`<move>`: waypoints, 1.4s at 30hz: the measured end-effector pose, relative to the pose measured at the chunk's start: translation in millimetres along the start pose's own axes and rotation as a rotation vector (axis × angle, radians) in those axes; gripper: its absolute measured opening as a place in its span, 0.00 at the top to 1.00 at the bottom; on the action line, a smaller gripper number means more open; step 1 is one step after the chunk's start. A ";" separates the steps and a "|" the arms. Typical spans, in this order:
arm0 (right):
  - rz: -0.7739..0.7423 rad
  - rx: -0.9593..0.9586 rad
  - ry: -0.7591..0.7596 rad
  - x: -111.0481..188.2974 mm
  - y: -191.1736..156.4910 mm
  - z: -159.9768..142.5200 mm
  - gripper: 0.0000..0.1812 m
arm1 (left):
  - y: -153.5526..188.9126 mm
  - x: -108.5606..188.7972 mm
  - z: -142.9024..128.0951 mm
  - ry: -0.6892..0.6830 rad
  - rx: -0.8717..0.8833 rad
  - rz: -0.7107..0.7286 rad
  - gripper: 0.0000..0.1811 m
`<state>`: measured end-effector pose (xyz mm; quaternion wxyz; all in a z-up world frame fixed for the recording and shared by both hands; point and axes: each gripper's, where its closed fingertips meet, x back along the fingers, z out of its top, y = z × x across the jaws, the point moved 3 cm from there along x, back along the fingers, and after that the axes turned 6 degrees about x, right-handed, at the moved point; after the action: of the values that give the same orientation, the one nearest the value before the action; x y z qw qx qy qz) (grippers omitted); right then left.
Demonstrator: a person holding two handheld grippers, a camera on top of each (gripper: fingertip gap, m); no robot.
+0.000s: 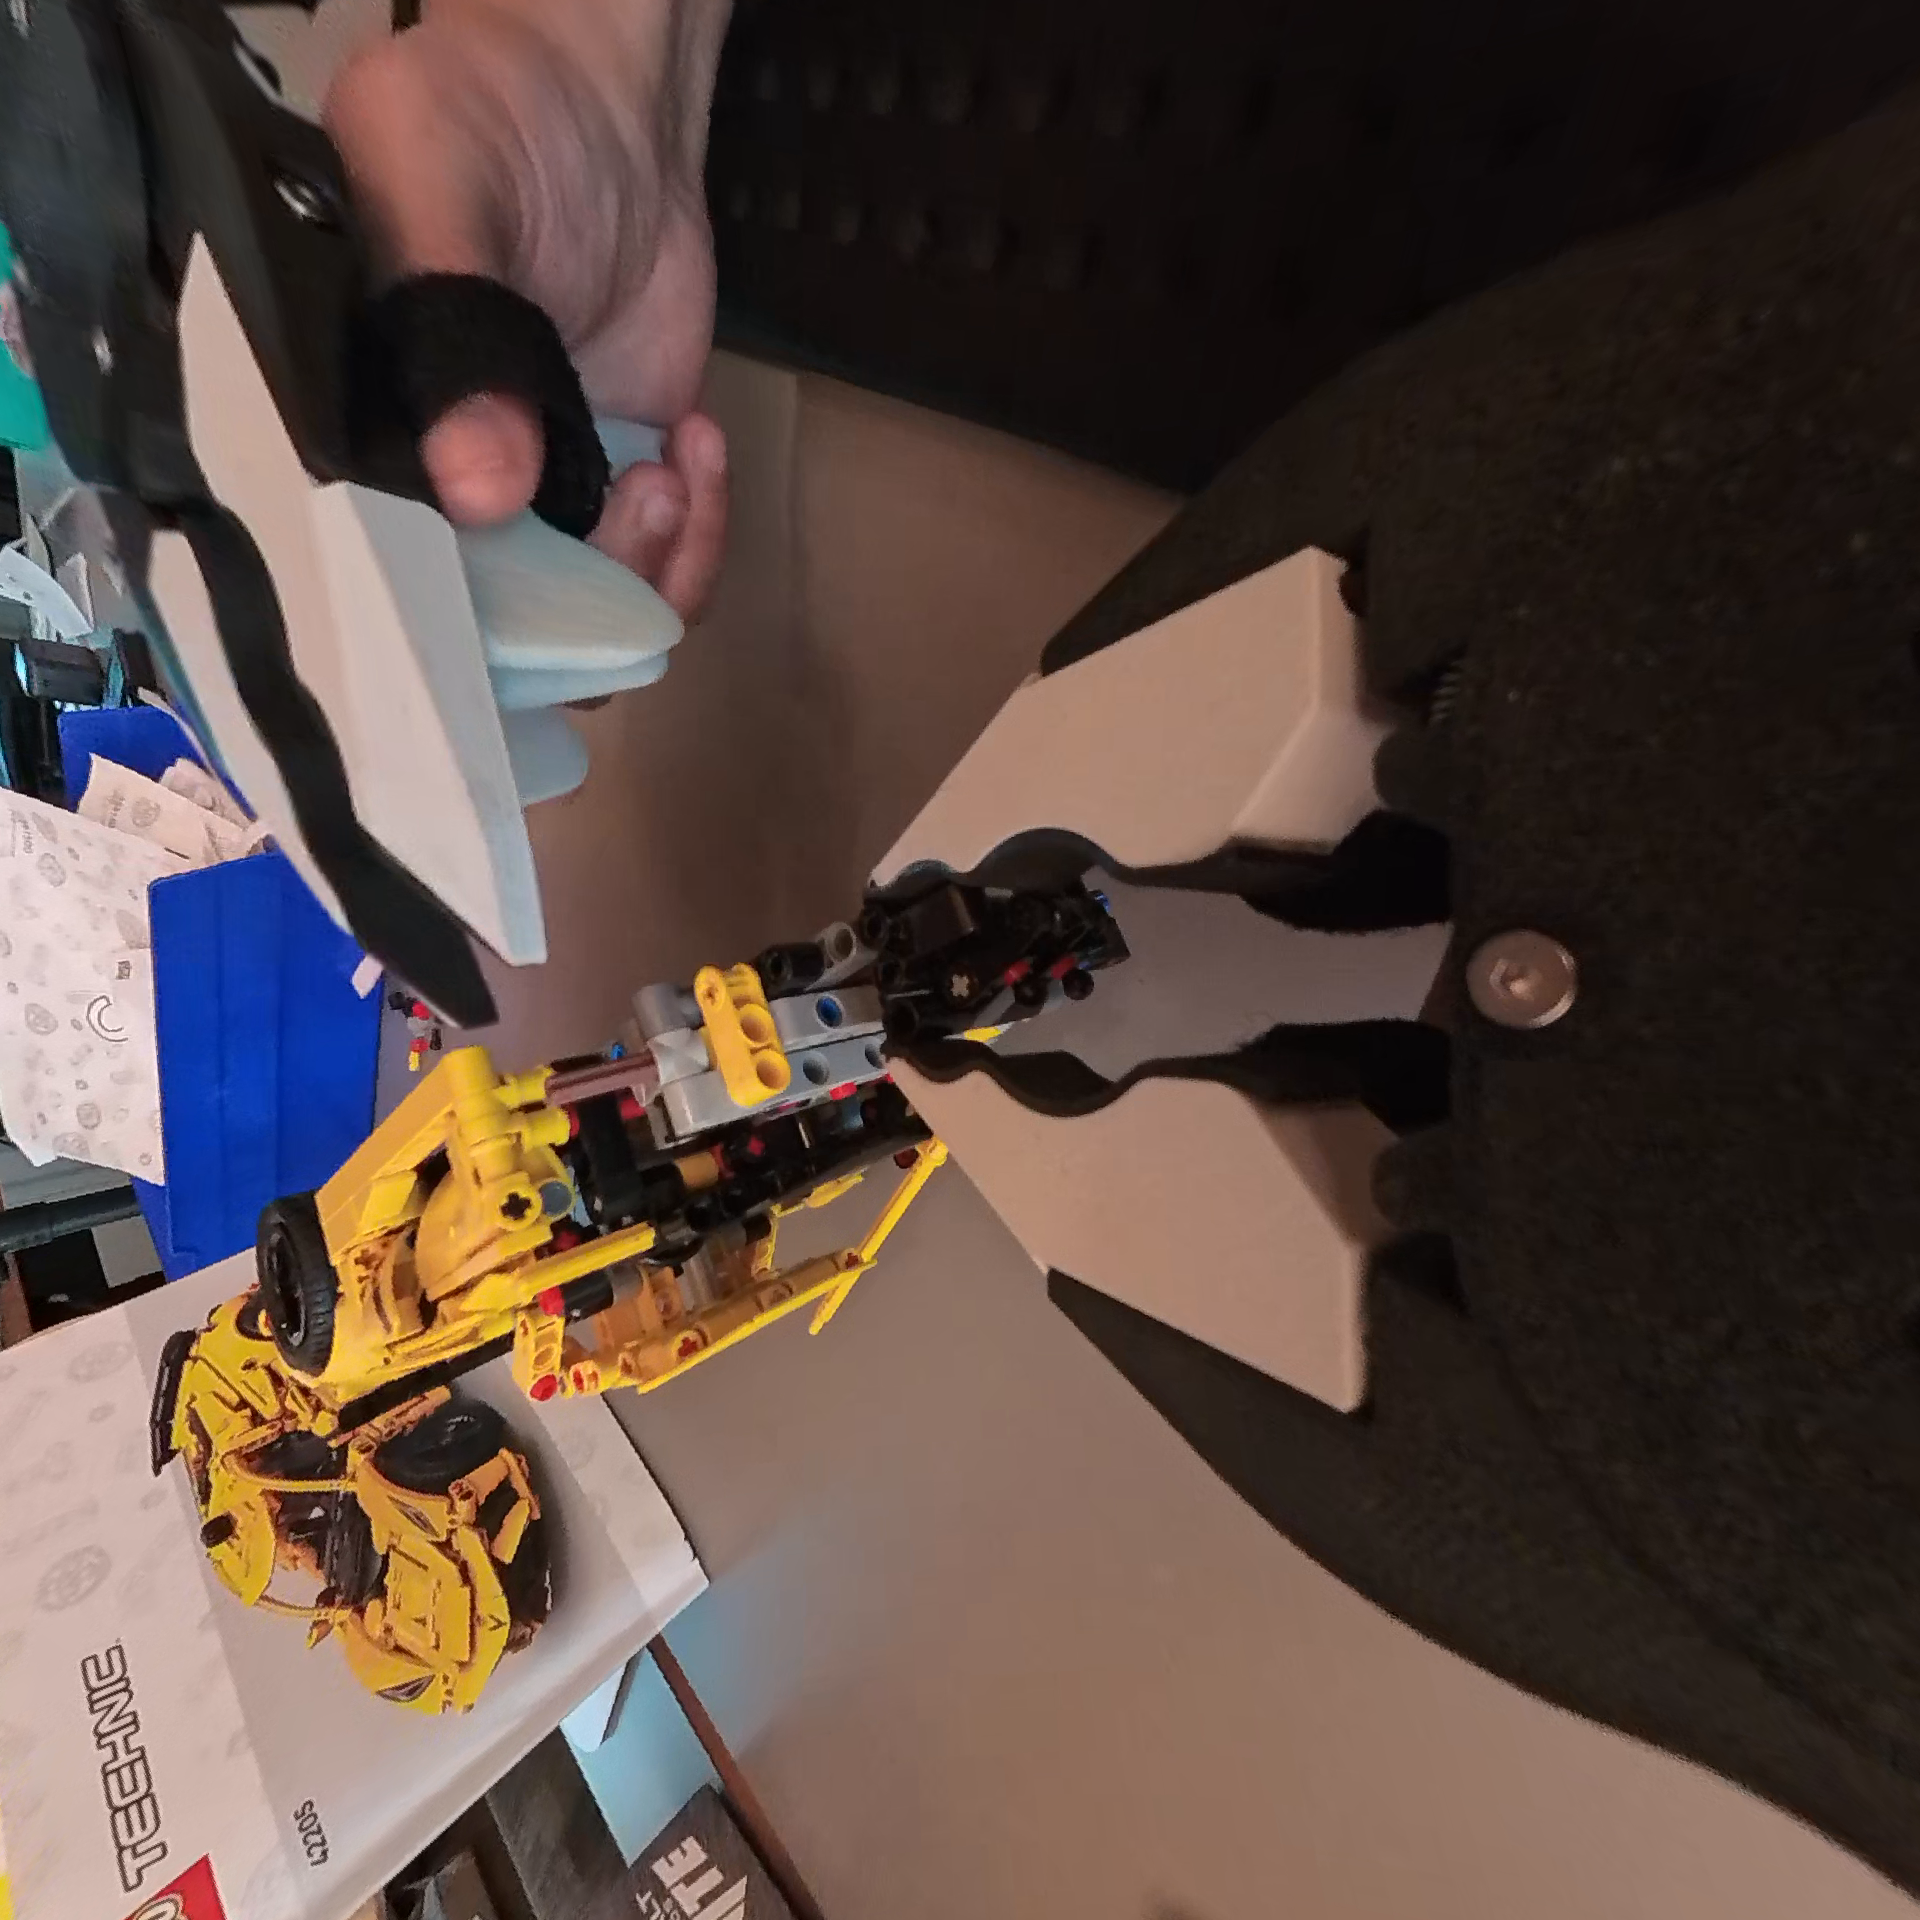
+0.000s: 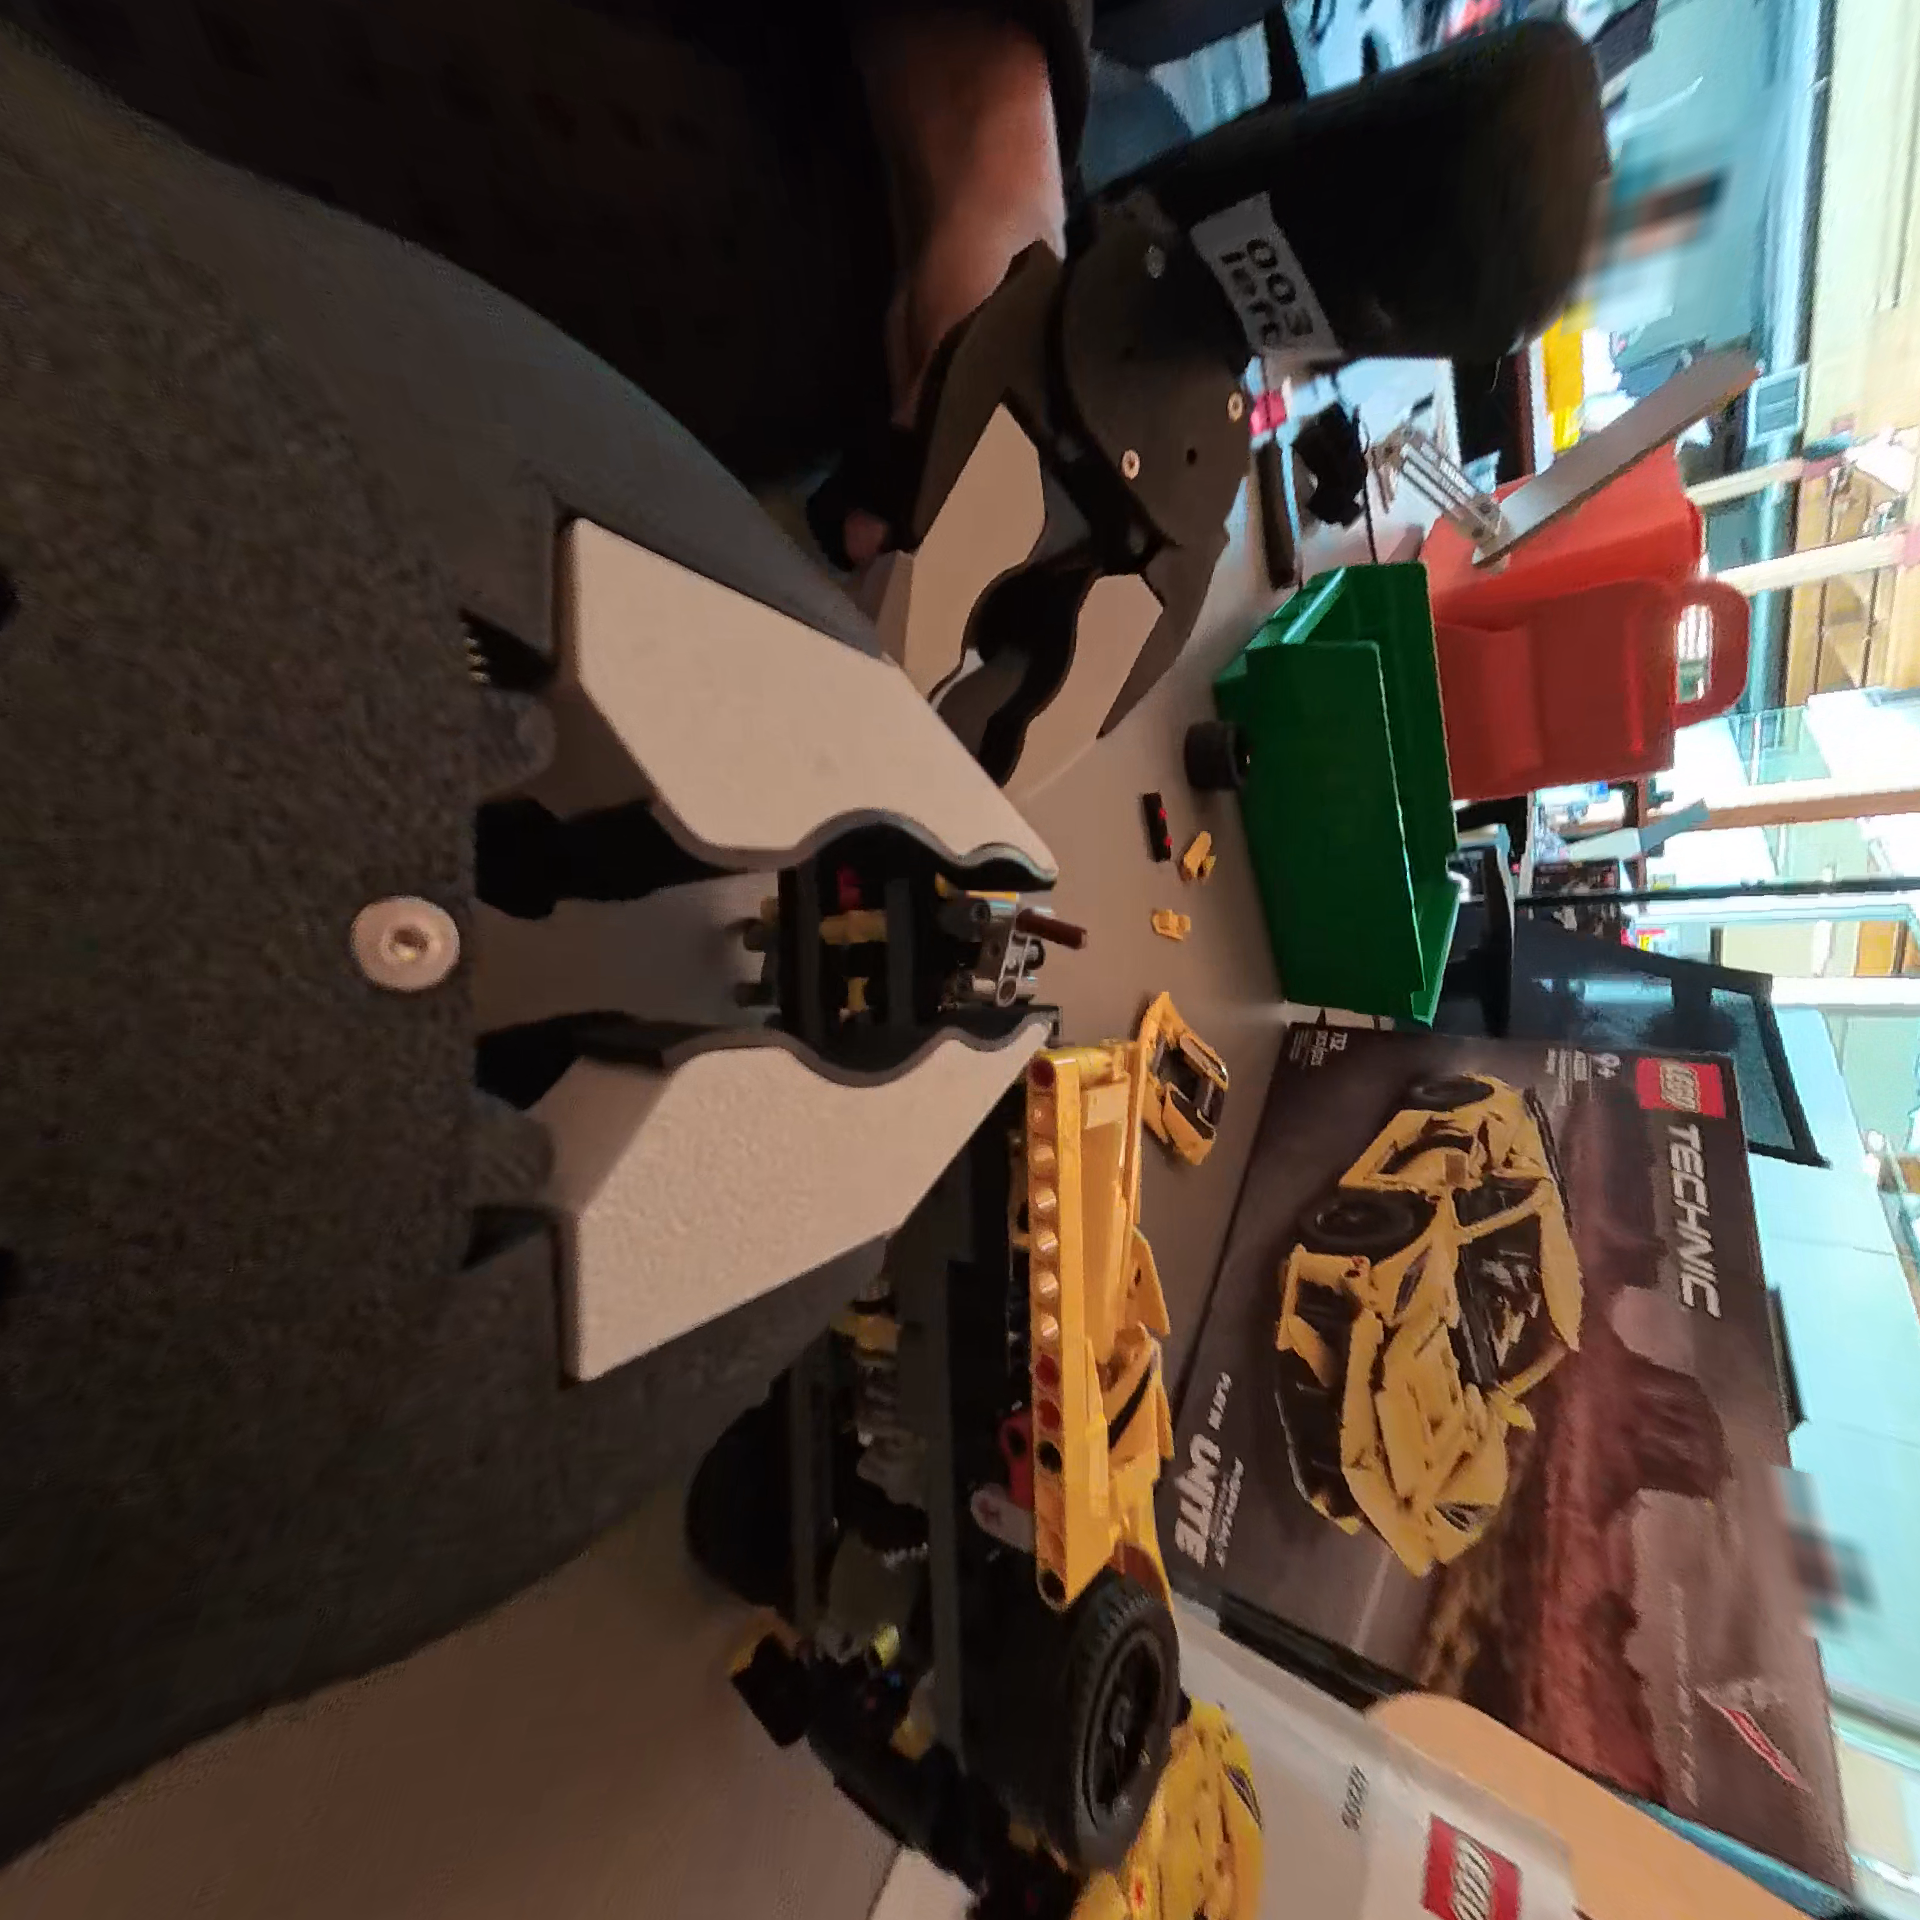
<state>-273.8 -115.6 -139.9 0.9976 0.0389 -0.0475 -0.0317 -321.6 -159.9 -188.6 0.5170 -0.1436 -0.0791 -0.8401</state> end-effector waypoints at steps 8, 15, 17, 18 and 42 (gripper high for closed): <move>0.049 0.048 -0.108 -10.8 -12.4 -18.1 0.91 | 0.6 -0.2 0.0 0.007 -0.002 -0.006 0.86; 0.116 -0.145 -0.080 -13.0 -6.9 -16.5 0.97 | 2.2 -0.5 0.0 0.010 -0.023 0.000 0.86; 0.152 -0.201 -0.101 -12.4 -6.4 -16.7 0.97 | 1.4 0.0 -0.5 0.005 -0.016 -0.007 0.86; 0.163 -0.228 -0.111 -11.3 -6.6 -16.8 0.97 | 1.1 0.4 -0.9 0.001 -0.002 -0.016 0.86; 0.414 -0.200 -0.133 36.4 -37.8 -17.2 0.97 | 35.5 19.3 27.8 0.158 0.175 -0.430 0.88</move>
<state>-238.2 -154.4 -156.7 0.9764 -0.0730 -0.1166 0.1666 -293.6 -184.5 -156.7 0.3412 -0.0118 -0.1394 -0.9295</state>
